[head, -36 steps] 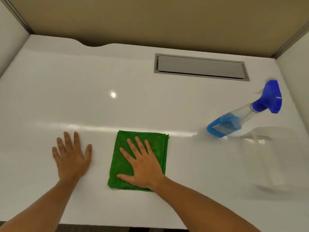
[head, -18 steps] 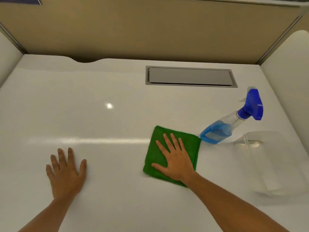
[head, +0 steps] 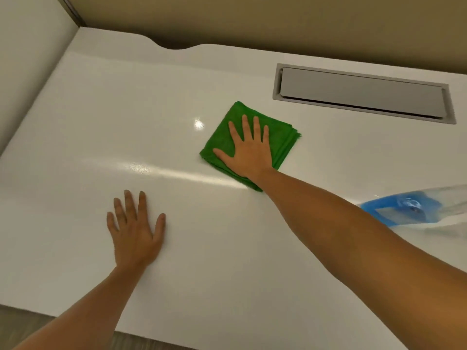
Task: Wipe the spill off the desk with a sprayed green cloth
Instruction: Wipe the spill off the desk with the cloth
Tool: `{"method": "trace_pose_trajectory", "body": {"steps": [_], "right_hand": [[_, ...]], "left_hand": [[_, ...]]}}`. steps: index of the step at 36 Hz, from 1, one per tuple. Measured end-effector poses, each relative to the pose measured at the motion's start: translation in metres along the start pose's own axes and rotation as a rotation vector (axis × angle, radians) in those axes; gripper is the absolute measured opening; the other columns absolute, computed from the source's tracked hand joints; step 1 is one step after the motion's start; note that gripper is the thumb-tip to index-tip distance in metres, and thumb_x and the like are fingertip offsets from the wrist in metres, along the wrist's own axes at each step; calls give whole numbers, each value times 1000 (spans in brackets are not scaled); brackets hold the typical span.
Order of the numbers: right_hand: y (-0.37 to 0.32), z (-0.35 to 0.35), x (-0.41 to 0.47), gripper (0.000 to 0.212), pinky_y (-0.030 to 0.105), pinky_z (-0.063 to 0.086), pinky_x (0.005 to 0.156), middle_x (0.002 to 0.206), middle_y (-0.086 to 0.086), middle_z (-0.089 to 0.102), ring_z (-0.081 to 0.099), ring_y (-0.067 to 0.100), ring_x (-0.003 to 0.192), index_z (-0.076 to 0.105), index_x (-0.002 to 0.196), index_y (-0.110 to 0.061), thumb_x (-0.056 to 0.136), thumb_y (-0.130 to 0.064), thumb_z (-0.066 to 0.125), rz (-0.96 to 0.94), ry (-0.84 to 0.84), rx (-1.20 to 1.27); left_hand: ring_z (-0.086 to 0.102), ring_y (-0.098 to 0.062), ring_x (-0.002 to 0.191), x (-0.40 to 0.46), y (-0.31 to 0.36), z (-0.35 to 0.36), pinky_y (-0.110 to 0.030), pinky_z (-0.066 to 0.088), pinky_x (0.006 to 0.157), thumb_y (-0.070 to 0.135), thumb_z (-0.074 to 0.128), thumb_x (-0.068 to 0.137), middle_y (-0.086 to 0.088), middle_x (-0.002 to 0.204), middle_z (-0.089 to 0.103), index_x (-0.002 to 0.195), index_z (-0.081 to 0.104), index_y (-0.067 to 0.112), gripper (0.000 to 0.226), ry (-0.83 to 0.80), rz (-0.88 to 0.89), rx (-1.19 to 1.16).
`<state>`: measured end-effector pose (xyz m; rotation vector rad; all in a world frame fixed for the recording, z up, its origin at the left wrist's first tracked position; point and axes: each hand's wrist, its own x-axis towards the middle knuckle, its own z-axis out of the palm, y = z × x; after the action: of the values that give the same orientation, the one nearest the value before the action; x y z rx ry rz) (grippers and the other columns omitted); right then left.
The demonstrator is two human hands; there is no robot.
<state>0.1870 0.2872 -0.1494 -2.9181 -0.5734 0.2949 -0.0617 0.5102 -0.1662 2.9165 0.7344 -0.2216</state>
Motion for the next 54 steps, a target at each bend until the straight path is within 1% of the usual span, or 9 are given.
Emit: {"method": "trace_pose_trajectory", "body": {"steps": [5,10,15,19,24,31,41,46,54], "right_hand": [[-62,18,-16,99,63,0,121,170,12,8,-2,41,155,17,161,-30,82,-89,13,-157,-17,-13],[-106,37,-64,97,62,1,121,169,13,14,4,40,155,23,160,-29,83,-87,20,-240,-16,-22],[-114,47,-113,89,62,3,121,169,13,16,4,39,155,24,160,-28,88,-81,26,-212,4,14],[-110,52,-155,88,62,4,121,169,13,14,3,39,156,24,160,-29,88,-79,30,-220,-10,25],[-108,58,-209,89,62,2,122,170,12,11,-1,37,156,25,159,-29,87,-81,34,-259,-33,59],[-69,64,-279,91,60,-3,124,171,7,1,-13,32,156,15,161,-32,87,-82,34,-261,-90,77],[53,40,-332,93,61,11,123,170,7,11,4,33,157,20,160,-34,85,-88,28,58,-39,17],[98,31,-330,93,61,14,123,169,9,14,7,34,157,22,160,-32,85,-87,31,177,-7,-10],[101,21,-264,93,60,13,124,169,11,14,8,36,156,22,160,-29,87,-86,26,205,54,-15]], "left_hand": [[-1,-36,154,0,-3,1,-57,6,123,63,14,94,-14,168,2,160,10,19,80,1,4,6],[1,-38,154,-1,-2,1,-58,6,122,62,15,94,-15,167,4,160,10,19,79,4,18,5],[0,-39,153,0,-5,1,-58,4,122,56,17,91,-16,167,3,160,10,17,80,-9,23,4],[0,-39,153,-1,-6,2,-57,3,122,60,11,94,-15,167,2,160,7,19,77,3,26,-10],[0,-39,153,-2,-6,2,-58,3,122,60,14,94,-16,167,3,159,8,19,78,8,21,-37],[-2,-39,153,-3,-4,0,-58,3,123,60,13,94,-17,167,3,159,9,18,78,8,22,-38],[2,-41,153,-7,-2,-3,-58,4,122,61,15,92,-18,166,7,158,14,17,79,2,20,-55],[3,-41,153,-5,-2,-4,-58,5,122,60,15,92,-19,166,8,158,15,16,80,-6,17,-49],[4,-41,152,-3,-3,-1,-57,6,122,60,13,93,-17,167,8,159,14,17,80,-6,20,-23]]}}
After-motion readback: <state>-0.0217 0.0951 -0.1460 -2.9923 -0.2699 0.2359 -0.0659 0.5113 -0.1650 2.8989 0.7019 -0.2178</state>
